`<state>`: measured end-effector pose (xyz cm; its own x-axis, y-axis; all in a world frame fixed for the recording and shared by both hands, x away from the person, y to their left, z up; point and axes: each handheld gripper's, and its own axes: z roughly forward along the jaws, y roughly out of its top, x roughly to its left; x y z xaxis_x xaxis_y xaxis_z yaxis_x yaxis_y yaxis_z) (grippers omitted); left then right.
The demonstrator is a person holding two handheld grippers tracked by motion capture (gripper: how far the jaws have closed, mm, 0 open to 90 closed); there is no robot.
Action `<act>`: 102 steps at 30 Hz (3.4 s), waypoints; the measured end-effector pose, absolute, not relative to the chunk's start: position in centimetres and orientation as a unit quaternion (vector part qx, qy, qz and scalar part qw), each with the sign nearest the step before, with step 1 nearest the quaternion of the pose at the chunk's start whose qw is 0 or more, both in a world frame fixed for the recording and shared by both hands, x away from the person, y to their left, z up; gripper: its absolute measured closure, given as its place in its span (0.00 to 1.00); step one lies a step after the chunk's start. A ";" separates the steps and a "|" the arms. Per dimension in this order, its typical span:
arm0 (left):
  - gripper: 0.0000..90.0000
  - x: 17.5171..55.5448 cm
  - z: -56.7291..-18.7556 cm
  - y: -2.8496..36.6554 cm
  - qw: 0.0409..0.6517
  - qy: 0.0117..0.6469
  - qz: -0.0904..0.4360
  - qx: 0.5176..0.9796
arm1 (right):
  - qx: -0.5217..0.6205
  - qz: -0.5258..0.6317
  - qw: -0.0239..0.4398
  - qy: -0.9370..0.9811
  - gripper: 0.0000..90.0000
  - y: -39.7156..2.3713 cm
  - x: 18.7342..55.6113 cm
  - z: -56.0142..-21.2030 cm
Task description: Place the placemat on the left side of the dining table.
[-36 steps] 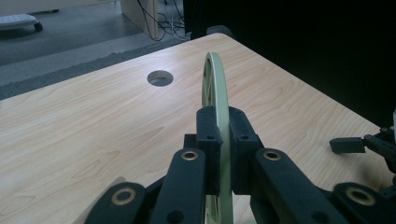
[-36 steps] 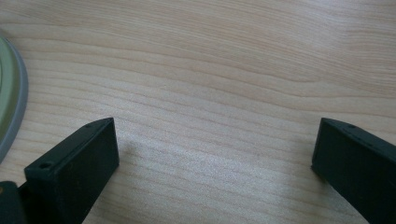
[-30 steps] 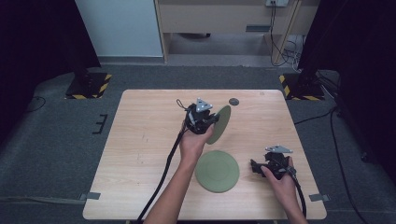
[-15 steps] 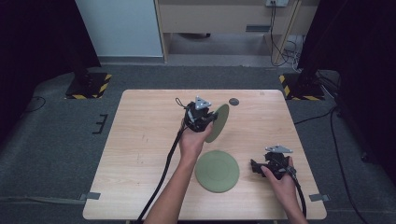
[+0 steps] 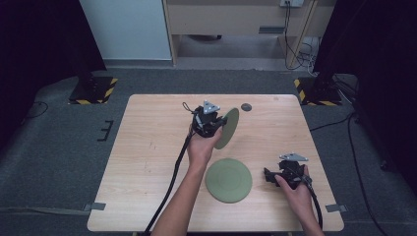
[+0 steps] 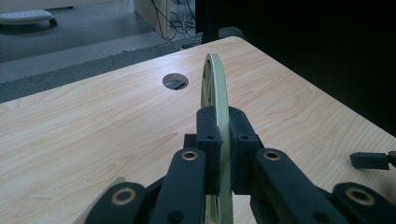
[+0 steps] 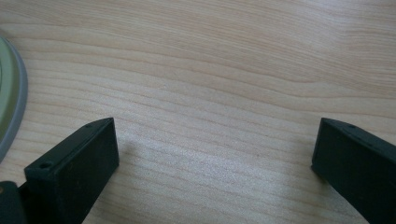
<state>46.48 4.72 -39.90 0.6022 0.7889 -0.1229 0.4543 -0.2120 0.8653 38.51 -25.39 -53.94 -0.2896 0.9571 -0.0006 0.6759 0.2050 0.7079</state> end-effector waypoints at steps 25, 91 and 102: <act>0.95 45.7 -39.5 8.0 0.479 0.428 0.190 0.742 | 0.550 0.308 0.229 0.742 0.01 -25.4 38.5 -53.9; 0.95 42.5 -40.6 19.9 0.461 0.486 0.231 0.706 | 0.549 0.308 0.228 0.743 0.01 -25.4 38.6 -53.9; 0.95 41.9 -40.7 21.3 0.460 0.496 0.235 0.698 | 0.549 0.308 0.228 0.743 0.01 -25.4 38.6 -53.9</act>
<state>41.87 21.28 -40.72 0.3971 0.9088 -0.1279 0.4756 -0.0846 0.8756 38.57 -25.40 -53.95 -0.2932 0.9560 -0.0002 0.6750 0.2072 0.7082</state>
